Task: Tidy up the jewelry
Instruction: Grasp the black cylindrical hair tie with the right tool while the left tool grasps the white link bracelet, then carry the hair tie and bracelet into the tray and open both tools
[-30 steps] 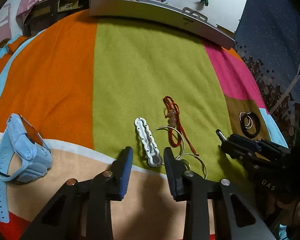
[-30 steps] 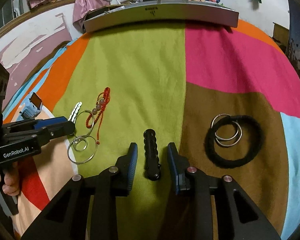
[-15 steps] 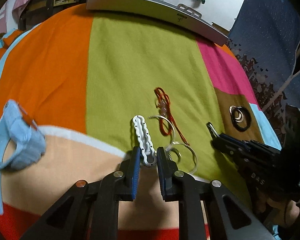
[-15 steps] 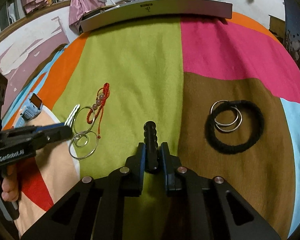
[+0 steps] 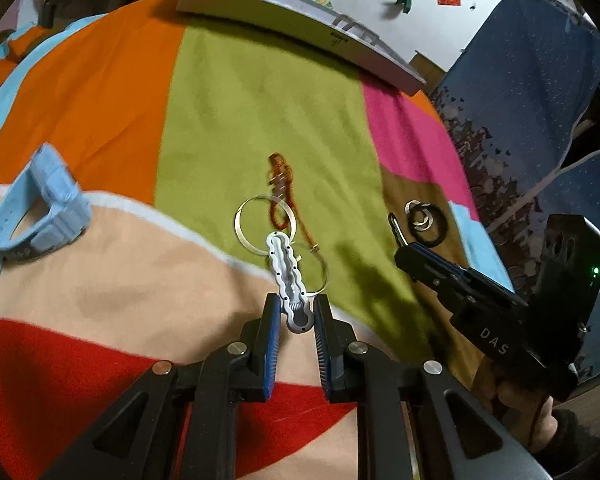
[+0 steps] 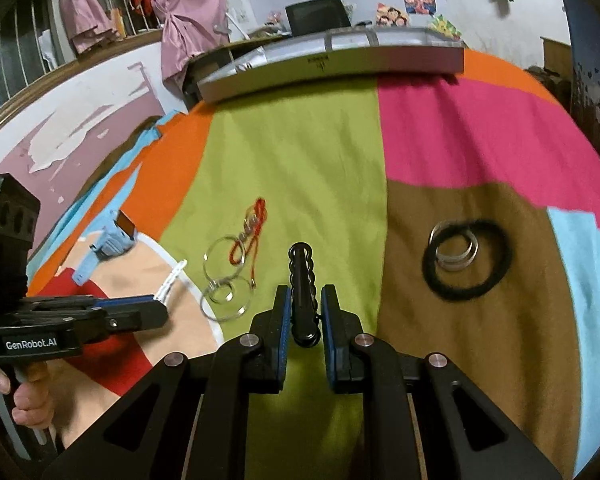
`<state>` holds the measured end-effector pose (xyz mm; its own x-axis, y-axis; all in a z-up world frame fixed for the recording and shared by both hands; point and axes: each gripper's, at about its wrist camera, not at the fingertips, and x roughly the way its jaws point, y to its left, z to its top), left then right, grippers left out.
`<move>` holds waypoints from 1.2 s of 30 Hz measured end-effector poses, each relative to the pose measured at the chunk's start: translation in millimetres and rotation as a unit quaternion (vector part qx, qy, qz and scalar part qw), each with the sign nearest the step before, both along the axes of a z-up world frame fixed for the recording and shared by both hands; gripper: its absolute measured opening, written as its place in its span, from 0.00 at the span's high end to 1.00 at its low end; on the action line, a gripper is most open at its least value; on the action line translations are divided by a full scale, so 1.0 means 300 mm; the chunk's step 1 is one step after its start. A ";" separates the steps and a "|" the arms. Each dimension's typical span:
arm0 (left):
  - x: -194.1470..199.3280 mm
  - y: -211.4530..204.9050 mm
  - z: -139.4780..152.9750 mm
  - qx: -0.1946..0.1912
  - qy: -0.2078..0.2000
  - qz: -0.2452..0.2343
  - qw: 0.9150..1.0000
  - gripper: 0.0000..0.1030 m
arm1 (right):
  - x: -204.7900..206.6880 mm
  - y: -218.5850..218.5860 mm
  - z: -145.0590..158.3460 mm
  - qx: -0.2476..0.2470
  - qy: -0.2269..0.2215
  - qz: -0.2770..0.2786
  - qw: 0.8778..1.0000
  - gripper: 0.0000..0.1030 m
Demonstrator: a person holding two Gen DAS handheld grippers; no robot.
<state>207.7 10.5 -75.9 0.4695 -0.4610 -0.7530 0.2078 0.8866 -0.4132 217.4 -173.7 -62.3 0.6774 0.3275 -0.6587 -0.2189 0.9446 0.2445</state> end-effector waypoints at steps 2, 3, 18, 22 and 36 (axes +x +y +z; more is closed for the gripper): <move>0.020 -0.010 0.028 0.004 -0.012 -0.007 1.000 0.85 | -0.002 -0.026 0.031 0.005 -0.008 0.001 1.000 0.87; 0.033 -0.013 0.047 0.004 -0.020 -0.010 1.000 0.85 | 0.008 -0.032 0.054 0.005 -0.014 0.001 1.000 0.87; 0.525 -0.086 0.437 0.035 -0.168 0.014 0.985 0.85 | 0.463 -0.193 0.458 -0.022 -0.099 -0.058 0.993 0.87; 0.697 -0.112 0.429 0.042 -0.150 0.016 0.988 0.85 | 0.668 -0.229 0.479 -0.024 -0.078 -0.078 0.994 0.87; 0.907 -0.156 0.275 0.055 -0.069 0.028 0.996 0.84 | 0.911 -0.190 0.301 -0.049 0.014 -0.069 0.996 0.87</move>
